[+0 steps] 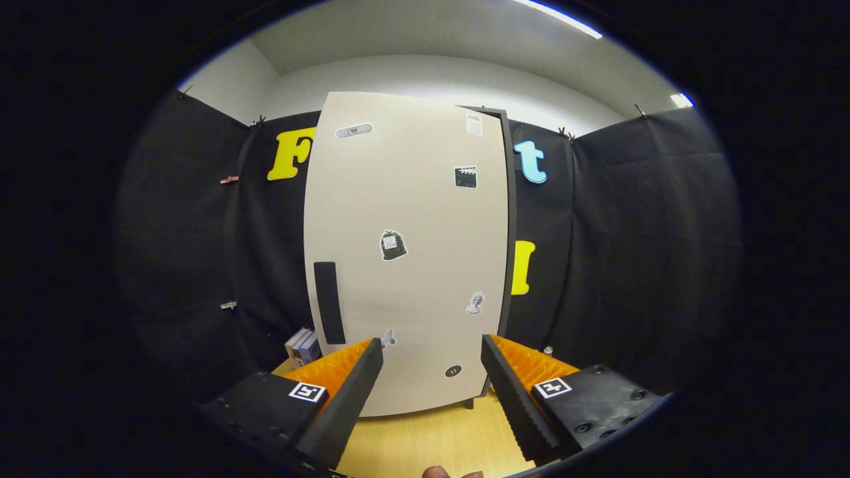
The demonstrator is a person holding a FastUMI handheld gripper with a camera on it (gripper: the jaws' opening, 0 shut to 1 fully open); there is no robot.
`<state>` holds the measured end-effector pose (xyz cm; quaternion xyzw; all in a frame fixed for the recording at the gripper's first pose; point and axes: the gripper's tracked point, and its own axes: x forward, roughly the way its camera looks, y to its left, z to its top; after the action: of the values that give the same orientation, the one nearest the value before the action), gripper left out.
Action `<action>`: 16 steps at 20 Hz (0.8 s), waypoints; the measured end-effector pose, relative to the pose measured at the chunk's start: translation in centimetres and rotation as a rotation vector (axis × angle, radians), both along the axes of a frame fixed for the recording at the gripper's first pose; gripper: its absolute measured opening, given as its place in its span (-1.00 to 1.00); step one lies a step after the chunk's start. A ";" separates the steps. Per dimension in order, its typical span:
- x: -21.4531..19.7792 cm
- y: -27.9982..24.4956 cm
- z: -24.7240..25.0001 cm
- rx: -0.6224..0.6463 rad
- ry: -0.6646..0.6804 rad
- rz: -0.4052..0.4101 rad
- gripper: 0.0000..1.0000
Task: Open the shoe cabinet door, grab the shoes and put them into the shoe cabinet, then close the shoe cabinet door.
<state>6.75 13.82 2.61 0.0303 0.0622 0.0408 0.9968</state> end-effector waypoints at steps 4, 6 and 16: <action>-0.1 -0.5 0.0 0.005 0.000 -0.018 0.95; -0.2 -0.8 -0.1 0.011 0.004 -0.024 0.95; -0.8 -1.7 -0.2 0.007 0.000 -0.043 0.95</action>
<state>5.98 12.17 2.36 0.0350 0.0614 0.0195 0.9973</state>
